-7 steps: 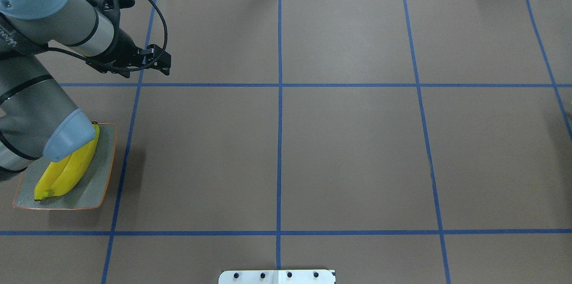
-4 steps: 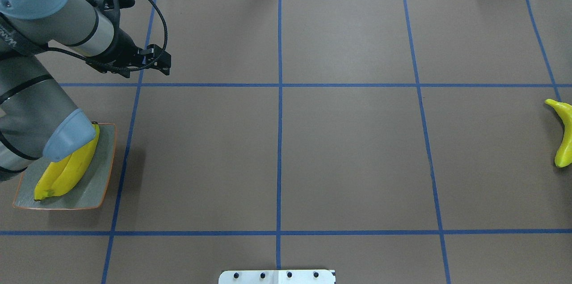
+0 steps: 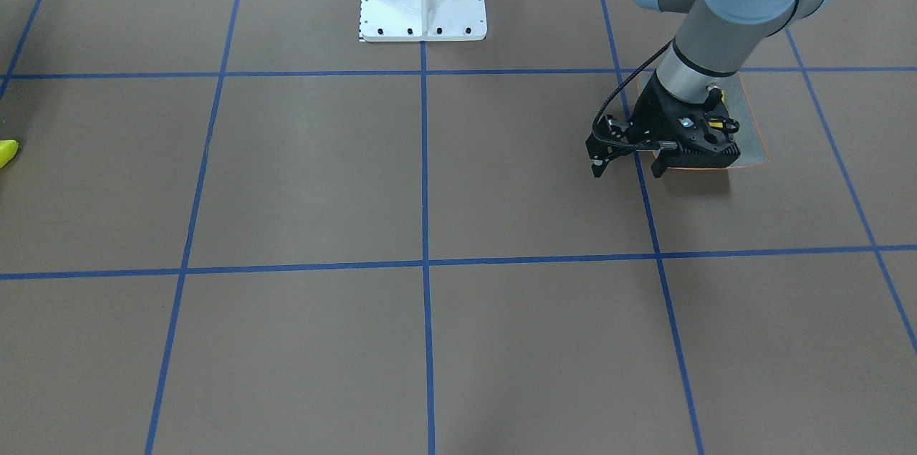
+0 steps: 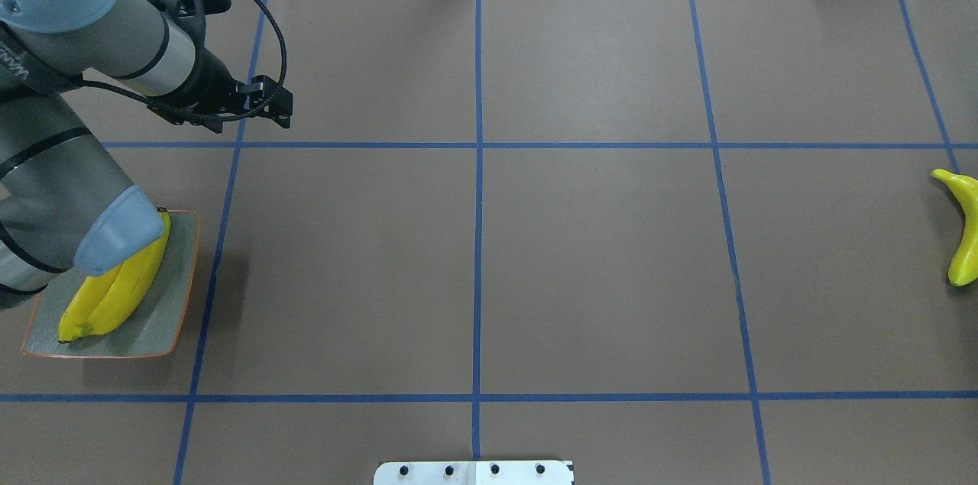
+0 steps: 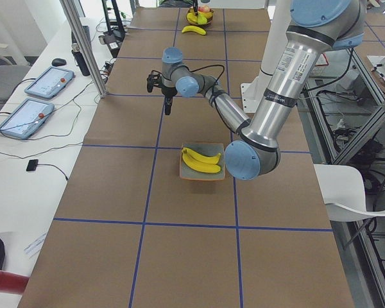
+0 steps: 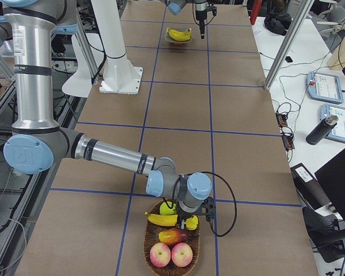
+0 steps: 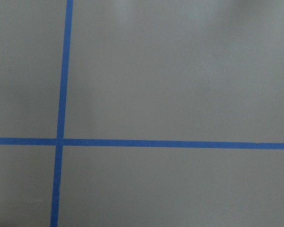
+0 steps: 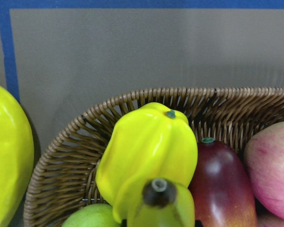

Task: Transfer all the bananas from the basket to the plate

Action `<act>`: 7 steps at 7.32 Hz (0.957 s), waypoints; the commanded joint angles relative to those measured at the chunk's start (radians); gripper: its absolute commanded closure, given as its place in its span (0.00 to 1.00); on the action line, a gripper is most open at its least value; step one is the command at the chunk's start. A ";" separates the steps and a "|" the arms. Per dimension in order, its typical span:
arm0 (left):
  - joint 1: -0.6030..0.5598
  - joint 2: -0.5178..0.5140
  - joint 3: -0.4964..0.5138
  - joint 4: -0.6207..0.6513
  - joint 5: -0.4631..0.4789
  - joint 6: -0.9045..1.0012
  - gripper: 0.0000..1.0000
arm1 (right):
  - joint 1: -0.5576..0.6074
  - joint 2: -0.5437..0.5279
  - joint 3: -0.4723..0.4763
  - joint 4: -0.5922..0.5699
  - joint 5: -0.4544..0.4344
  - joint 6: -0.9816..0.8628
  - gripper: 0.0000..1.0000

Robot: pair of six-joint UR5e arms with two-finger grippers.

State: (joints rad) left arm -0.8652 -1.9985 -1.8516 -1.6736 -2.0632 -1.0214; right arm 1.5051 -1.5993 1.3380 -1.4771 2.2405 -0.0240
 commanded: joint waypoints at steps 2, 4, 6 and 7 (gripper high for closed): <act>0.000 0.001 0.000 0.000 0.000 0.000 0.00 | 0.006 -0.022 0.039 -0.005 0.002 -0.007 1.00; 0.002 0.001 0.002 0.000 0.000 0.000 0.00 | 0.032 -0.022 0.119 -0.140 0.001 -0.078 1.00; 0.002 0.001 0.002 -0.002 0.000 0.000 0.00 | 0.062 -0.014 0.185 -0.254 -0.016 -0.134 1.00; 0.002 0.001 0.003 -0.002 -0.002 0.000 0.00 | 0.079 -0.011 0.200 -0.256 -0.018 -0.135 1.00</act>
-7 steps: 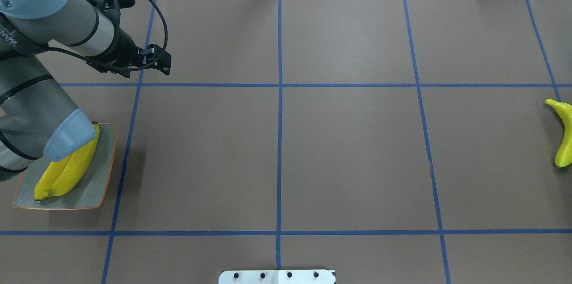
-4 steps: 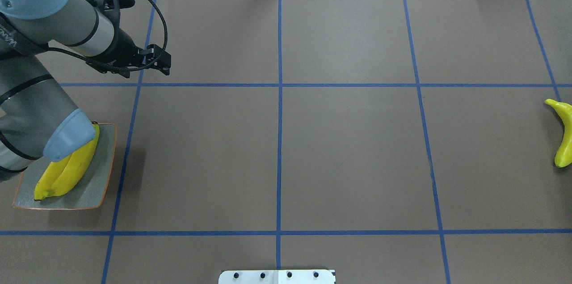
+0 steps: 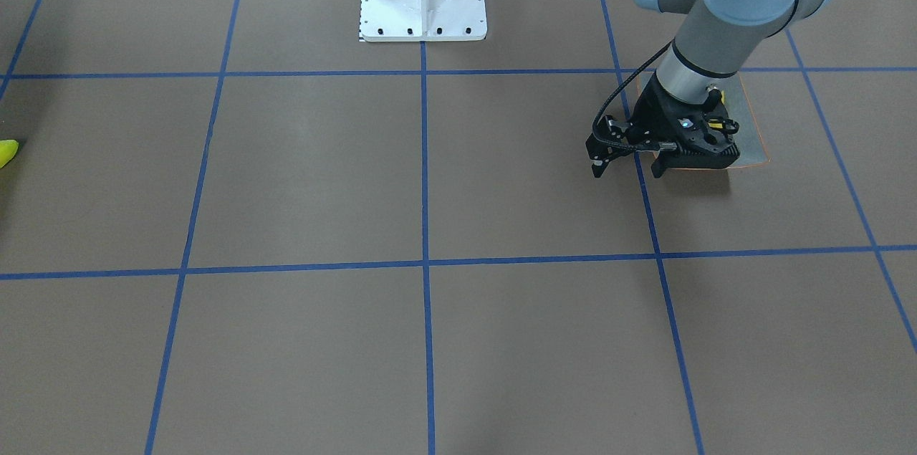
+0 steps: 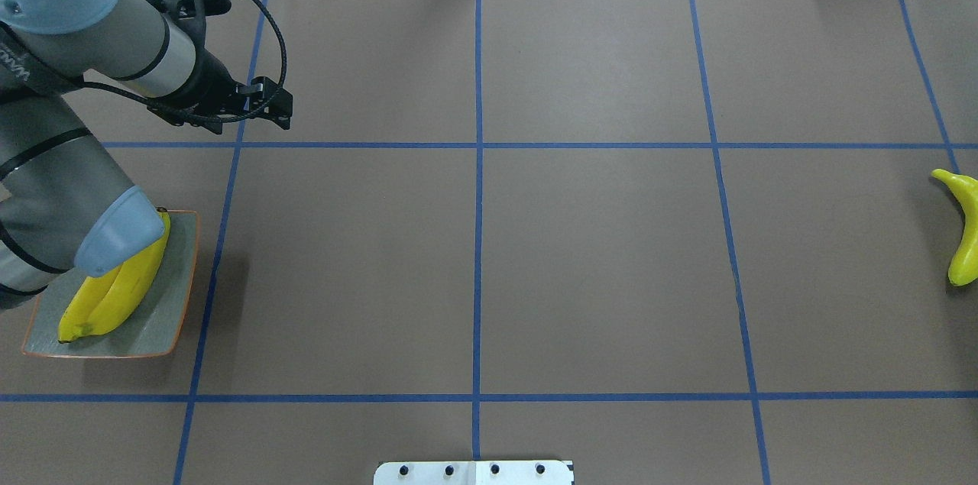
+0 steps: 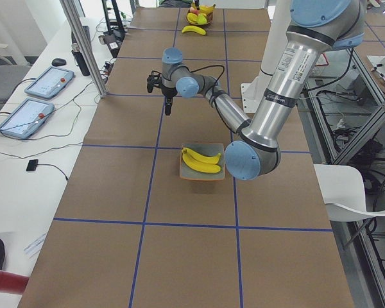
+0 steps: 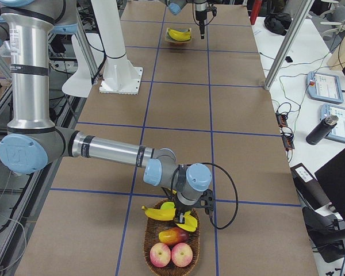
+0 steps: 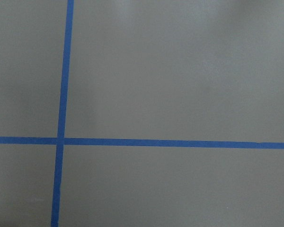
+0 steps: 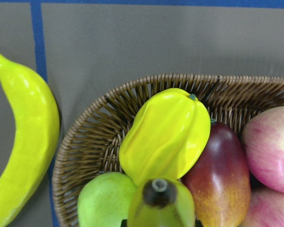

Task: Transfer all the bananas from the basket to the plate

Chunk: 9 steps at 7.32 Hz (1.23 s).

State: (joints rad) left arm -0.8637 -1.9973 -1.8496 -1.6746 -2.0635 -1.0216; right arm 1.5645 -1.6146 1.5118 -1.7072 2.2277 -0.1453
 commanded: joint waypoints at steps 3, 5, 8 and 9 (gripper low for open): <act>0.000 -0.003 0.000 -0.005 -0.001 0.000 0.00 | 0.034 0.056 0.096 -0.034 0.009 -0.007 1.00; 0.002 -0.009 0.001 -0.007 -0.001 -0.002 0.00 | 0.031 0.221 0.088 -0.177 0.067 0.030 1.00; 0.011 -0.044 0.006 -0.054 -0.003 -0.085 0.00 | -0.136 0.431 0.099 -0.238 0.154 0.440 1.00; 0.012 -0.044 0.027 -0.121 -0.004 -0.127 0.00 | -0.194 0.477 0.120 -0.232 0.179 0.567 1.00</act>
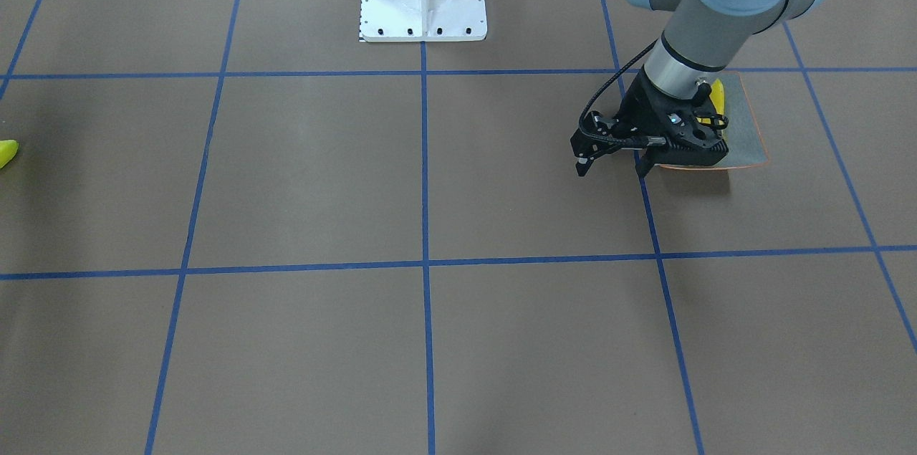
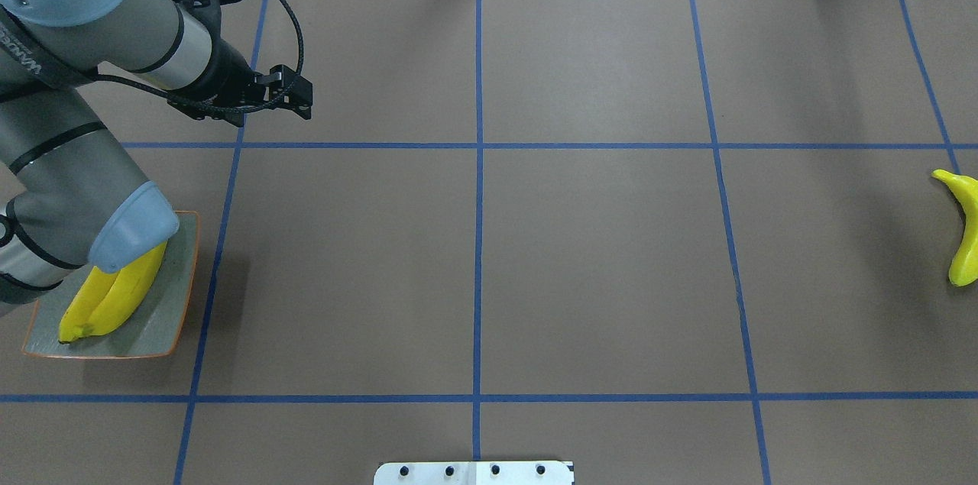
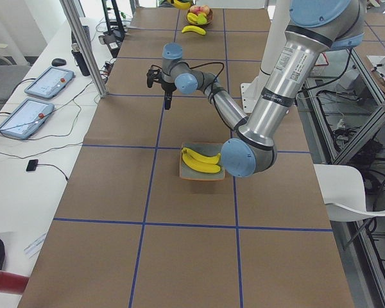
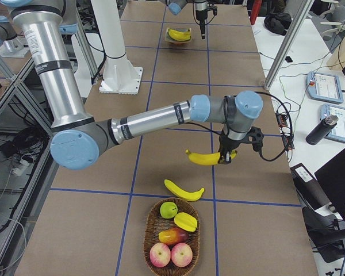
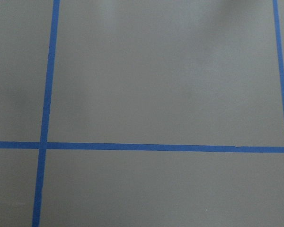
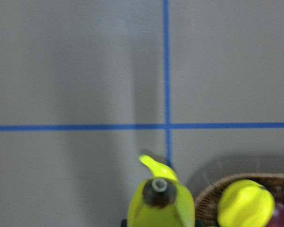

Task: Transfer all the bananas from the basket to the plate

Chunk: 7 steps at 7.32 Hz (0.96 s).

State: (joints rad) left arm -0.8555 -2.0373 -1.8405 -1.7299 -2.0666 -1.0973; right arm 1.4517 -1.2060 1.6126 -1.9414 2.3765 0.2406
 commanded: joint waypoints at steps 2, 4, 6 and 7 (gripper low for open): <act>0.047 -0.009 0.050 -0.279 -0.001 -0.207 0.00 | -0.228 0.103 0.081 0.072 0.041 0.428 1.00; 0.090 -0.070 0.050 -0.324 0.000 -0.300 0.00 | -0.338 0.103 0.078 0.262 0.041 0.605 1.00; 0.102 -0.095 0.049 -0.374 0.000 -0.360 0.00 | -0.370 0.114 0.076 0.330 0.040 0.638 1.00; 0.111 -0.112 0.069 -0.407 0.002 -0.360 0.00 | -0.373 0.140 0.073 0.335 0.044 0.640 1.00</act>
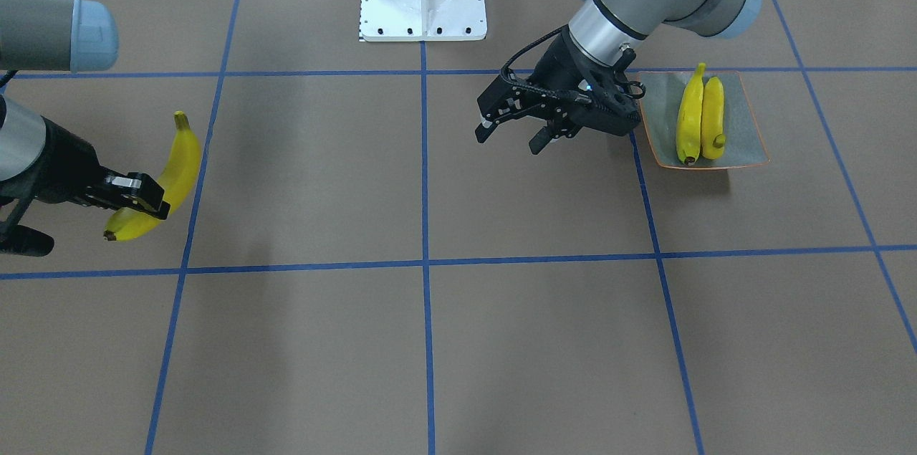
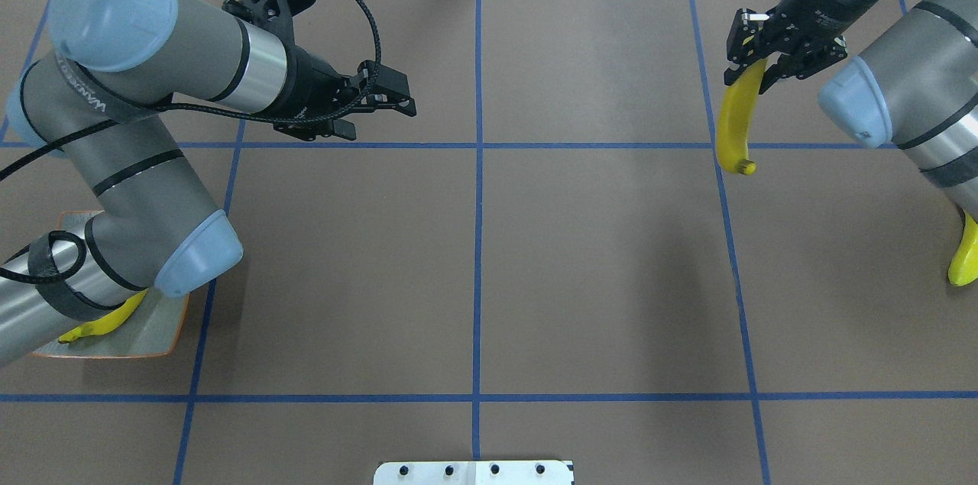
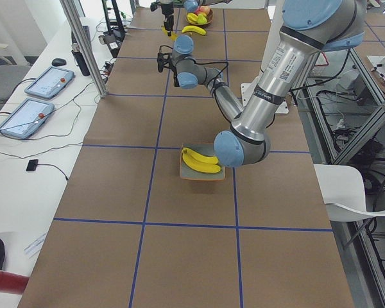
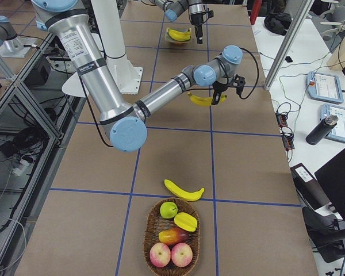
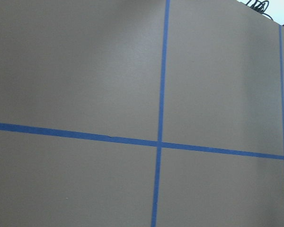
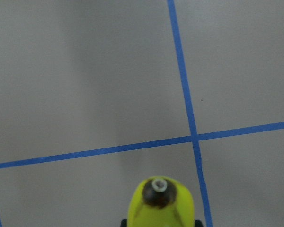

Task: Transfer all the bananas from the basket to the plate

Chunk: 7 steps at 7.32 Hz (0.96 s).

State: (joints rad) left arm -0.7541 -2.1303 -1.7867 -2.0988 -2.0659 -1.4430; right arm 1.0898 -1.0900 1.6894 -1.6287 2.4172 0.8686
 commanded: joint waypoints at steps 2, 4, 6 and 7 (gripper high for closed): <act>0.041 -0.040 0.039 -0.099 0.001 -0.026 0.00 | -0.013 0.074 -0.001 0.030 0.069 0.058 1.00; 0.051 -0.040 0.040 -0.109 0.001 -0.028 0.00 | -0.024 0.065 0.003 0.102 0.069 0.076 1.00; 0.056 -0.040 0.040 -0.110 0.001 -0.028 0.00 | -0.031 0.073 0.007 0.116 0.072 0.084 1.00; 0.056 -0.040 0.040 -0.110 0.001 -0.027 0.00 | -0.034 0.070 0.006 0.134 0.072 0.081 1.00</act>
State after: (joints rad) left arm -0.6988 -2.1701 -1.7468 -2.2081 -2.0647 -1.4707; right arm 1.0599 -1.0199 1.6947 -1.5121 2.4884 0.9501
